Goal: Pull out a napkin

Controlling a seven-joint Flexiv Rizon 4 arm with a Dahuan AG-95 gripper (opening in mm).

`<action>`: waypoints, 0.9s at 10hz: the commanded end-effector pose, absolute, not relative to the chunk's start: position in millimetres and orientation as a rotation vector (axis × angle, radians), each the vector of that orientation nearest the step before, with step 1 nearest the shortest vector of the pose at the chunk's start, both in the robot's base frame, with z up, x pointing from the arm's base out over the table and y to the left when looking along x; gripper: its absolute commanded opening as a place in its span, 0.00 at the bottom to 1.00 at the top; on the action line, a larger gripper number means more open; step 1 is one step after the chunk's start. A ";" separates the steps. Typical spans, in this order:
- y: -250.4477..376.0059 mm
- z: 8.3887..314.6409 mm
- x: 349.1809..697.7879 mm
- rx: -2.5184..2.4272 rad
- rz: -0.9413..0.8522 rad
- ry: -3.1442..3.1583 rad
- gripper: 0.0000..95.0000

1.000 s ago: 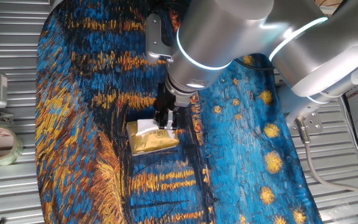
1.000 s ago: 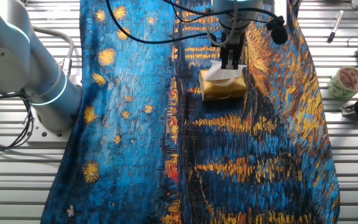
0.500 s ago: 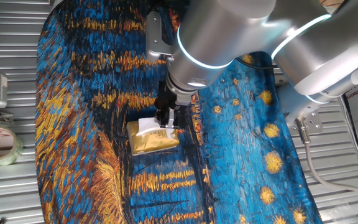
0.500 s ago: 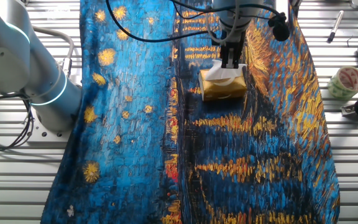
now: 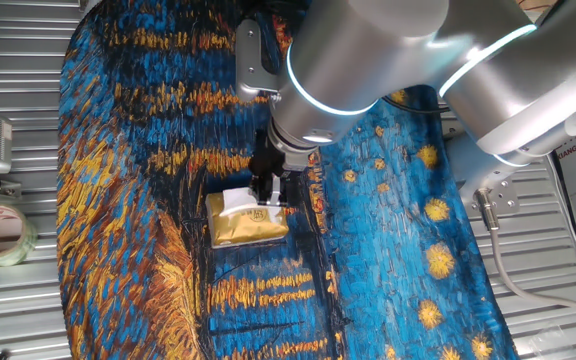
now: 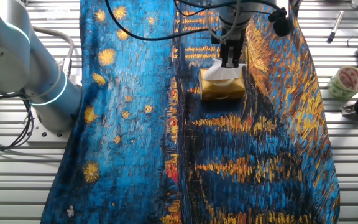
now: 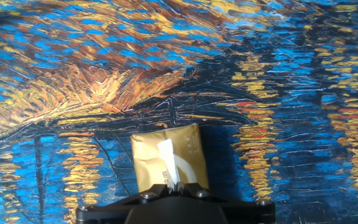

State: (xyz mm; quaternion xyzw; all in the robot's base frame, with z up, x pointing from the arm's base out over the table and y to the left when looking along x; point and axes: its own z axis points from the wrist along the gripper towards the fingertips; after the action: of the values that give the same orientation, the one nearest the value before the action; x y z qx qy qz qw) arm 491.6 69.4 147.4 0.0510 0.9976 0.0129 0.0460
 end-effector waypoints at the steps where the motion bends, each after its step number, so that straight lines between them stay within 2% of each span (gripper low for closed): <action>1: 68.9 151.2 490.2 0.153 0.046 3.052 0.00; 9: 64.8 165.9 485.1 0.141 0.055 3.063 0.00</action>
State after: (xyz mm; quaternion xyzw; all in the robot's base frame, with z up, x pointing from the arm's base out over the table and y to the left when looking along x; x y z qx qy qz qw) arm 484.5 64.4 167.2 0.0457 0.9981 0.0177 0.0373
